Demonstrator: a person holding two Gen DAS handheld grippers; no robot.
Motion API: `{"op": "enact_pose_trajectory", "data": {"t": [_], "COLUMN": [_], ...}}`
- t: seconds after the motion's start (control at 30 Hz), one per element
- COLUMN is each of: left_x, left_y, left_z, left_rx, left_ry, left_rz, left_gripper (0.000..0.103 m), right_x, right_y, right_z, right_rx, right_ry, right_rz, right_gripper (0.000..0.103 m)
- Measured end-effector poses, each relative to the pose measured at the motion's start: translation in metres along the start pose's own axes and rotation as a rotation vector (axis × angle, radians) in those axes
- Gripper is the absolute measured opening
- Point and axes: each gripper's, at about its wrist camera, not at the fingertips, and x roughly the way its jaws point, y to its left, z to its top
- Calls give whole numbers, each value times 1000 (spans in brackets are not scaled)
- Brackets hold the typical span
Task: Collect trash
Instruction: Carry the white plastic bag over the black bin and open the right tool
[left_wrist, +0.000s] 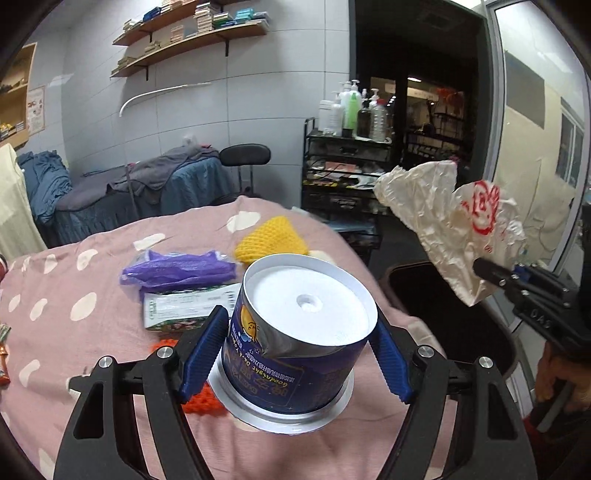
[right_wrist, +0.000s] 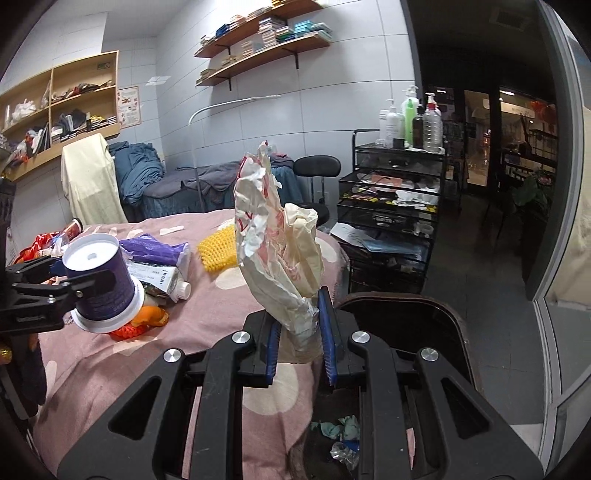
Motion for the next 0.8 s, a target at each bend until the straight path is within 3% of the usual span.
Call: {"op": "enact_pose_trajectory", "data": {"t": [0.27,0.53,0.8], "left_x": [2,14,28], "left_y": [-30,-56,-88], "left_z": [-3,-7,-9], "left_rx": [-2,-8,32], "left_ry": [-7,26,58], "left_rz": [-84,-171,-227], "left_gripper": [74,74,74], "right_x": [-11,10,34], "right_y": [-32,-66,-87], "right_z": [-14,-43,-76], "right_rx": [52,127,173], "right_ry": [28,156,268], "right_rz": [-71,-162,-190], "right_gripper": [21,21,22]}}
